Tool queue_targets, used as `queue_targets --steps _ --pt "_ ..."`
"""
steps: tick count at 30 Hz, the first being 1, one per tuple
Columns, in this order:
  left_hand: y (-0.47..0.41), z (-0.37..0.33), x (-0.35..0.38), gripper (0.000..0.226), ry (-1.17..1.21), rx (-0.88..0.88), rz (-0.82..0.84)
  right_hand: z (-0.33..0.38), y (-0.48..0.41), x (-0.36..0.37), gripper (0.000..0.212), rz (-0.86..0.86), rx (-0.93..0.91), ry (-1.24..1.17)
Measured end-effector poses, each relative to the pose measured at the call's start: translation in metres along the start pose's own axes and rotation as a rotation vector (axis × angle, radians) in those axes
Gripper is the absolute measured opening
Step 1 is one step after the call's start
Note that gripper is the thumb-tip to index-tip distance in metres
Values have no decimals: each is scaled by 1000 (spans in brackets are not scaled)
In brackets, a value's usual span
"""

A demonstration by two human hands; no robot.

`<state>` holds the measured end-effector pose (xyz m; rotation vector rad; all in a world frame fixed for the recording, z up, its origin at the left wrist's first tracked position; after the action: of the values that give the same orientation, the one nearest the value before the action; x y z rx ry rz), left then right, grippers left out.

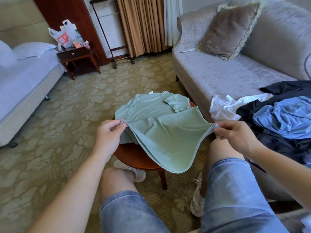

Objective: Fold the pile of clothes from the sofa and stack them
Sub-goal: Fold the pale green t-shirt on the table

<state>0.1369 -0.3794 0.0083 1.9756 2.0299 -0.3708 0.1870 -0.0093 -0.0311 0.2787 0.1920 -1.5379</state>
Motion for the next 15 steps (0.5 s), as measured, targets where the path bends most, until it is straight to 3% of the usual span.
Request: queue_targets --steps 5,9,15 --pt "16 5 -10 15 -166 53 45 -4 24 -2 17 -65 -52 322" --pt "24 18 -16 54 -226 71 30 -2 37 14 12 -88 -129 535" --pt "44 24 -21 32 -363 54 22 -12 56 24 17 -95 -125 421"
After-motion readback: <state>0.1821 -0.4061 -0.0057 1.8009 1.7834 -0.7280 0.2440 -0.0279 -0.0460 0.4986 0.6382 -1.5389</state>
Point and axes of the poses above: each hand's wrist, its own y-axis away from the middle knuckle, its own x-axis out of the palm, z = x × y, the point moved 5 cm from there along -y, towards the middle knuckle, and after that the axes turned 11 degrees about z, right-handed, at the moved point
